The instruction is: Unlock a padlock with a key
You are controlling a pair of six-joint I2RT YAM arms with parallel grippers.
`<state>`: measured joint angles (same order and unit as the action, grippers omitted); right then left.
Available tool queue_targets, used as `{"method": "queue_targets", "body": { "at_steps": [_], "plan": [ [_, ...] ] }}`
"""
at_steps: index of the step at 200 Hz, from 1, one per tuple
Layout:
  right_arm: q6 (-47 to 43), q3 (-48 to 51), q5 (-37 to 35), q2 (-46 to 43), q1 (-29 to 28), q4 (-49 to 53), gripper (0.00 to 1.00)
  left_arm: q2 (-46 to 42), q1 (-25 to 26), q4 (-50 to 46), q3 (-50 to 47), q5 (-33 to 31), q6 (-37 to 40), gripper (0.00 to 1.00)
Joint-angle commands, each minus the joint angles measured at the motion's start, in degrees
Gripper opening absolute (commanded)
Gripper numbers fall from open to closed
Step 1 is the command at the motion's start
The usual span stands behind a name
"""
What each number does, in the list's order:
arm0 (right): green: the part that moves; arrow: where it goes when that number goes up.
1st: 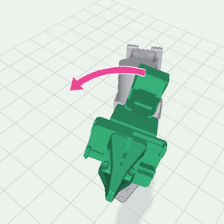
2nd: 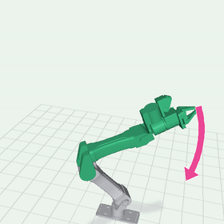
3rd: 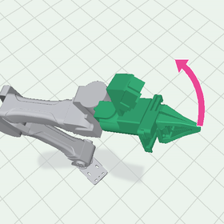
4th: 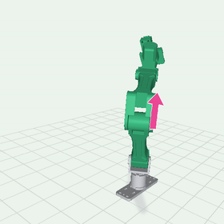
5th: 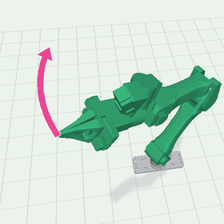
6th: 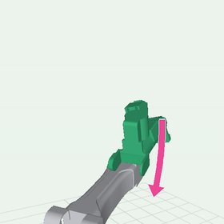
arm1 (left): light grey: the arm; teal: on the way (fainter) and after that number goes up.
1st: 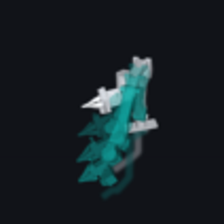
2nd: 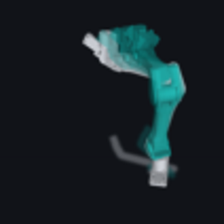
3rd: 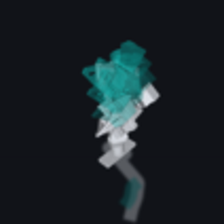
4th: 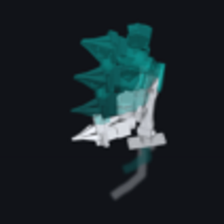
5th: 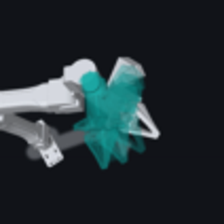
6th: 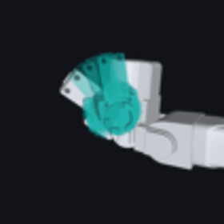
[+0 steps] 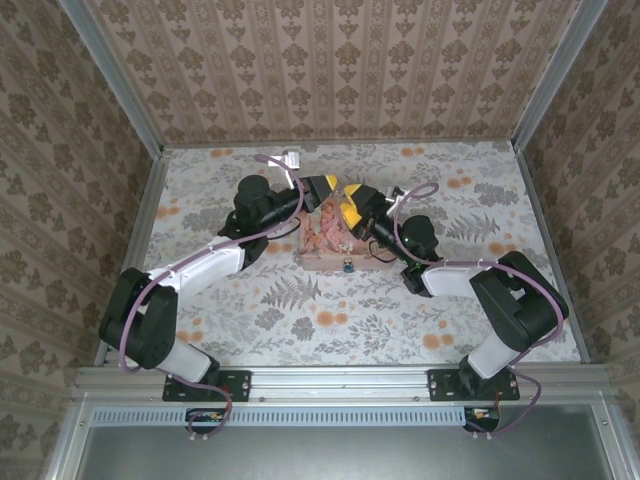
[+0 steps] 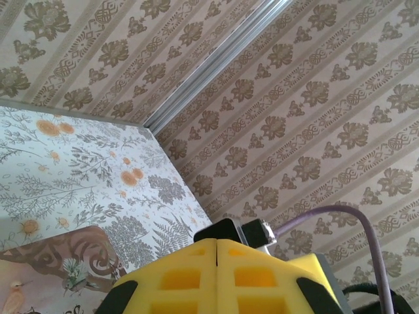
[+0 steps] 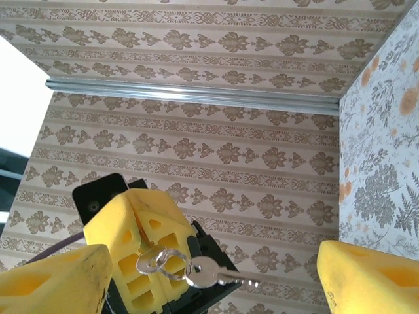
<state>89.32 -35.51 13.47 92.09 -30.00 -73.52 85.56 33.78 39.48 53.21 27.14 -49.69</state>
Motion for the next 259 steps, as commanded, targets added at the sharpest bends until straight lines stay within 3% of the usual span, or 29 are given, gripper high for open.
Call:
{"method": "queue_targets", "body": {
  "at_steps": [1, 60, 120, 141, 194, 259],
  "plan": [
    [3.27, 0.44, -4.00, -2.69, -1.96, -3.09, 0.86, -0.76, 0.23, 2.84, -0.86, -1.44, 1.35, 0.00],
    [9.44, -0.67, -12.24, -0.65, -6.01, -3.11, 0.86, -0.13, 0.32, 4.20, -1.16, -1.94, 0.50, 0.00],
    [10.46, -4.35, -14.80, 1.31, -6.30, -3.12, 0.79, -0.31, 0.41, 5.55, -2.63, -2.17, -0.45, 0.00],
    [11.25, -5.09, -15.54, 2.36, -6.39, -3.15, 0.72, -0.35, 0.50, 5.93, -2.85, -2.25, -0.58, 0.00],
    [11.73, -5.89, -16.37, 3.58, -6.39, -3.21, 0.41, -0.34, 0.67, 6.30, -3.07, -2.24, -0.78, 0.00],
    [11.81, -6.44, -16.20, 3.88, -6.39, -3.29, 0.23, 0.13, 0.93, 6.74, -3.28, -2.09, -0.91, 0.00]
  ]
}}
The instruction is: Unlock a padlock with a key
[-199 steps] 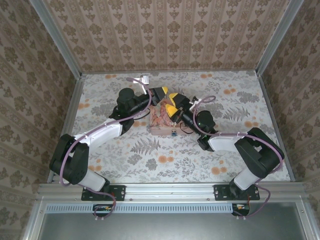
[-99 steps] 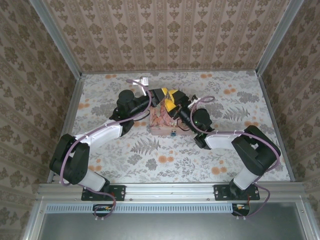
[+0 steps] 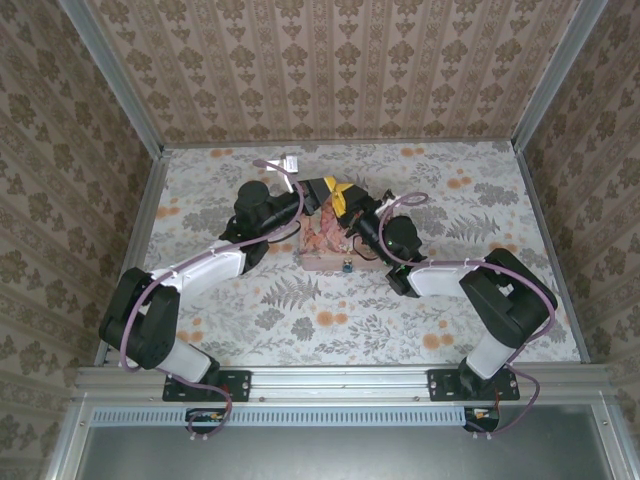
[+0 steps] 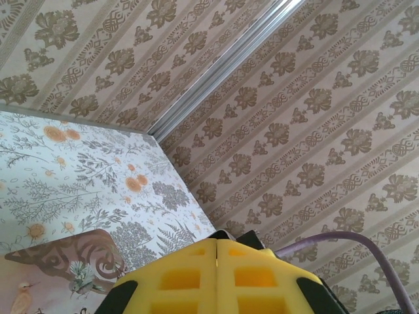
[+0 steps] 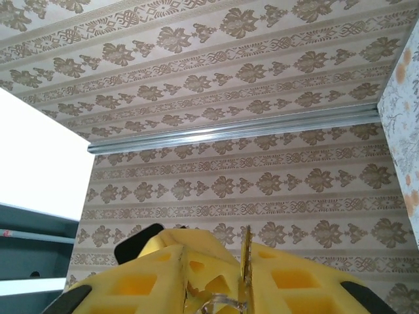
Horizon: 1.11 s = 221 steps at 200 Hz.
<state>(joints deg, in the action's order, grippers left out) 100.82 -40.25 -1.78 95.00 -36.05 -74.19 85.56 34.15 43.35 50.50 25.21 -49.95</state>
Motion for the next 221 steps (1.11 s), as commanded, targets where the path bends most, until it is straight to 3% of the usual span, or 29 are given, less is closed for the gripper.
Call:
{"method": "queue_targets", "body": {
  "at_steps": [1, 39, 79, 94, 135, 181, 221],
  "plan": [
    [0.33, -1.73, -0.90, 0.98, -0.33, -2.57, 0.22, 0.13, 0.56, 2.92, -0.62, -0.16, -0.66, 0.00],
    [0.35, -1.29, -0.86, 0.98, -0.33, -2.54, 0.00, 0.30, 0.65, 3.00, -0.58, -0.38, -0.92, 0.00],
    [-0.08, -0.05, -0.68, 0.65, -0.08, -2.47, 0.00, 0.23, 0.57, 0.40, 0.11, -0.82, -2.93, 0.00],
    [-0.42, 1.33, -0.58, 0.30, 0.36, -2.34, 0.00, -0.02, 0.01, -2.80, 0.88, -0.81, -5.63, 0.18],
    [-3.71, 5.75, 0.37, -1.17, 1.72, -1.30, 0.00, -2.79, -2.44, -9.89, 1.51, -0.86, -12.48, 0.48],
    [-5.82, 7.12, 1.22, 0.75, 1.95, -1.37, 0.00, -4.61, -3.13, -21.45, 3.29, -0.30, -14.73, 0.53],
    [-7.84, 6.35, 1.36, 1.80, 1.78, -2.21, 0.00, -4.79, -2.71, -23.57, 0.68, -0.67, -23.50, 0.54]
  ]
}}
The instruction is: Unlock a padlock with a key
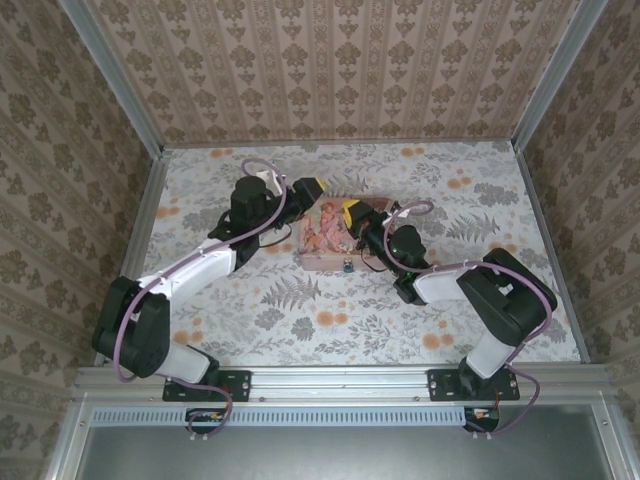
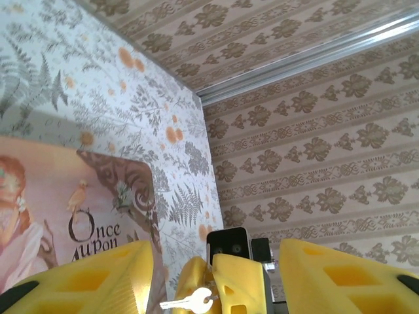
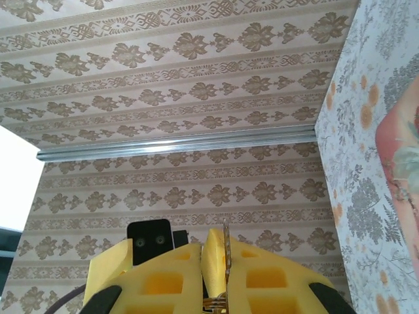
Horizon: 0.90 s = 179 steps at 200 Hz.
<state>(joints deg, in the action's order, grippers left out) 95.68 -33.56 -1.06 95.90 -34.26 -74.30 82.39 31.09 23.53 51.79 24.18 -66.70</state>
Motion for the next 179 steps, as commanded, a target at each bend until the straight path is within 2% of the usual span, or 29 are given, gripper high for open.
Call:
{"method": "queue_targets", "body": {
  "at_steps": [1, 64, 91, 135, 179],
  "plan": [
    [-2.74, -0.40, 0.58, 0.89, -0.01, -2.13, 0.00, -1.62, 0.40, -3.80, -0.71, 0.31, -7.03, 0.54],
    [-3.92, -2.94, -0.83, 1.48, -1.14, -2.15, 0.00, -0.77, 3.41, -1.45, -3.84, -2.72, -19.32, 0.48],
    [-3.83, -4.03, -1.34, 1.67, -1.68, -2.09, 0.00, -0.07, 4.15, -0.99, -4.18, -3.75, -21.44, 0.45],
    [-2.71, -4.85, -2.16, 2.59, -2.08, -2.08, 0.00, 1.43, 5.16, 5.04, -5.39, -5.65, -25.10, 0.42],
    [-2.43, -4.76, -2.77, 3.12, -2.39, -2.27, 0.00, 1.54, 5.56, 6.28, -5.23, -7.17, -25.34, 0.33]
  ]
}}
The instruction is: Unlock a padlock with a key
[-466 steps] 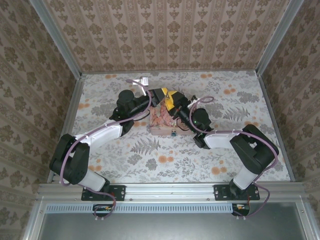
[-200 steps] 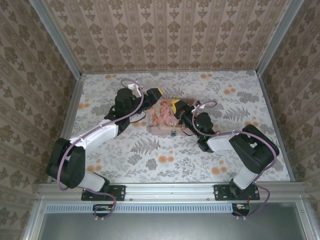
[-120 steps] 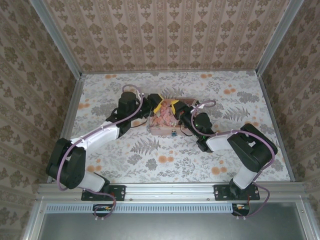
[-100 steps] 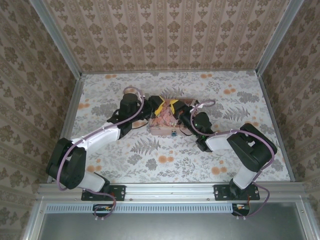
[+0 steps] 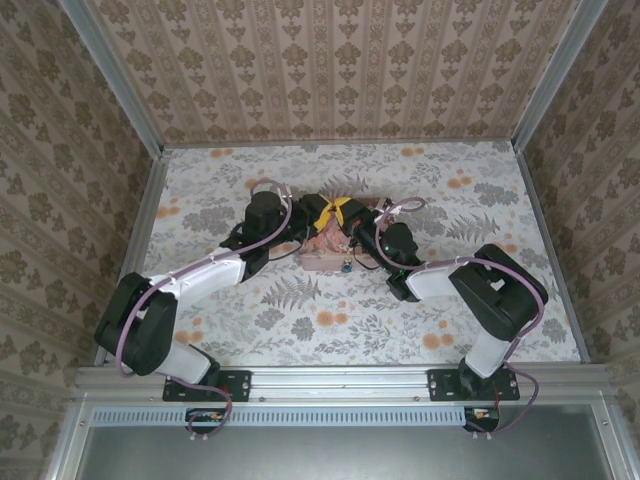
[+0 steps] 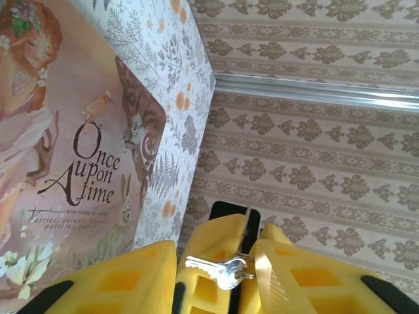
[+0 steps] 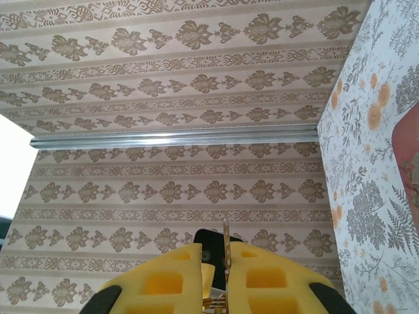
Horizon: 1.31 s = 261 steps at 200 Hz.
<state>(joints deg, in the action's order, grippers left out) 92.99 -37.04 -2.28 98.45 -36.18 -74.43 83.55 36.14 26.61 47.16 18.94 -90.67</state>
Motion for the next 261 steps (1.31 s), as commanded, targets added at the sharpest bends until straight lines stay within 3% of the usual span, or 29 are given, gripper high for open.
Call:
{"method": "queue_targets", "body": {
  "at_steps": [1, 48, 154, 226, 231, 246, 261],
  "plan": [
    [0.26, -1.28, -1.61, 0.58, -0.47, -2.13, 0.00, 0.39, 0.51, 3.19, -0.63, -1.95, -1.40, 0.32],
    [0.45, -1.13, -1.98, 0.68, -0.49, -2.07, 0.00, 0.74, 0.77, 4.04, -0.89, -2.42, -1.62, 0.23],
    [0.35, -0.78, -2.12, 0.26, -0.51, -2.09, 0.00, 1.20, 1.13, 4.33, -1.50, -3.21, -1.44, 0.14],
    [0.00, 0.57, -1.68, -1.04, -0.55, -1.86, 0.00, 1.78, 1.09, 4.58, -1.63, -3.65, 0.04, 0.00],
    [-0.20, 0.93, -1.51, -1.24, -0.47, -1.85, 0.09, 1.79, 0.97, 4.66, -1.66, -3.56, 0.45, 0.00],
    [-1.10, 2.79, 0.57, -2.28, 0.39, -0.97, 0.48, 1.62, 0.26, 4.64, -1.72, -2.98, 2.31, 0.00],
    [-2.73, 6.04, 3.36, -4.41, 2.10, 2.19, 0.68, 1.19, -1.21, 4.05, -1.52, -1.23, 5.86, 0.00]
  ]
}}
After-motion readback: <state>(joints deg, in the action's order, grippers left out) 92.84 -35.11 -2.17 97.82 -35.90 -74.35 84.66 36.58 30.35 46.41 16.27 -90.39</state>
